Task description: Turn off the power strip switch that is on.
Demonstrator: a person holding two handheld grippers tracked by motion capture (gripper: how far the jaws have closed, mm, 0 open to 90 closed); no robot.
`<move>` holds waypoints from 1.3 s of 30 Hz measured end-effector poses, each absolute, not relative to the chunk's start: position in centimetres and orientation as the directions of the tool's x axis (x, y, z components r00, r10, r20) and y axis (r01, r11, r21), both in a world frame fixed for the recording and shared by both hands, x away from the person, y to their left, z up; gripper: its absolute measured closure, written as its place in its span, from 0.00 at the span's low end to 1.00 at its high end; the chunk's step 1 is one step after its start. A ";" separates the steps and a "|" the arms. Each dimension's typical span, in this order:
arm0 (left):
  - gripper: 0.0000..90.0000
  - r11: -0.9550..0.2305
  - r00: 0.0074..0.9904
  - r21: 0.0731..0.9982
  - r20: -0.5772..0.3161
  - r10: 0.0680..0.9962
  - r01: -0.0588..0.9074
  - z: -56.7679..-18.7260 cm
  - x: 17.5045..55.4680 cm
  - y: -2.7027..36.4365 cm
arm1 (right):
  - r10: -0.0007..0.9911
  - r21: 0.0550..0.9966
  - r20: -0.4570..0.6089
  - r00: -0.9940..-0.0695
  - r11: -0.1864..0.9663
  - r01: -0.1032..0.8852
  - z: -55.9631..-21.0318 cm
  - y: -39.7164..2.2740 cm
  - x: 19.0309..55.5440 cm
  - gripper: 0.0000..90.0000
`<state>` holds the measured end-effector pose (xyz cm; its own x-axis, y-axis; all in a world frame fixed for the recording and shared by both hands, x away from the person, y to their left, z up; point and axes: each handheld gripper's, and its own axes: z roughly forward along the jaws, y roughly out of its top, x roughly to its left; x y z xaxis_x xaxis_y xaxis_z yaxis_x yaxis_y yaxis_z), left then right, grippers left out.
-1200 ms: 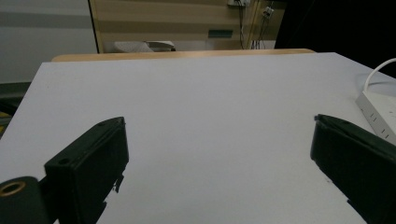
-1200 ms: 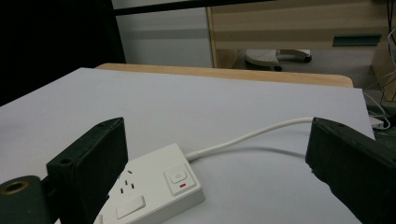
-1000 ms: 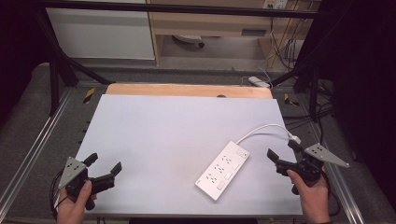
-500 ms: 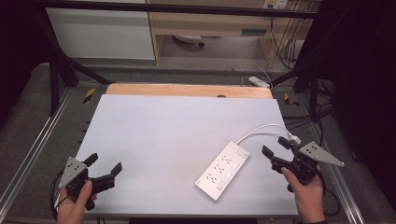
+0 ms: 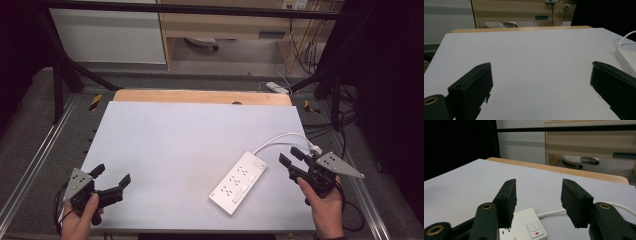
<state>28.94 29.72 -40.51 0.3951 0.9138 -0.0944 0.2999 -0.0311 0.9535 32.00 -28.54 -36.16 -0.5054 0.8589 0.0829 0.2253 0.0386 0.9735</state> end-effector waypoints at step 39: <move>0.05 -0.041 0.402 0.953 -0.087 0.911 0.299 -40.5 28.9 29.7 | 0.812 0.970 0.034 -0.583 0.114 0.216 -36.8 -25.8 31.8 0.95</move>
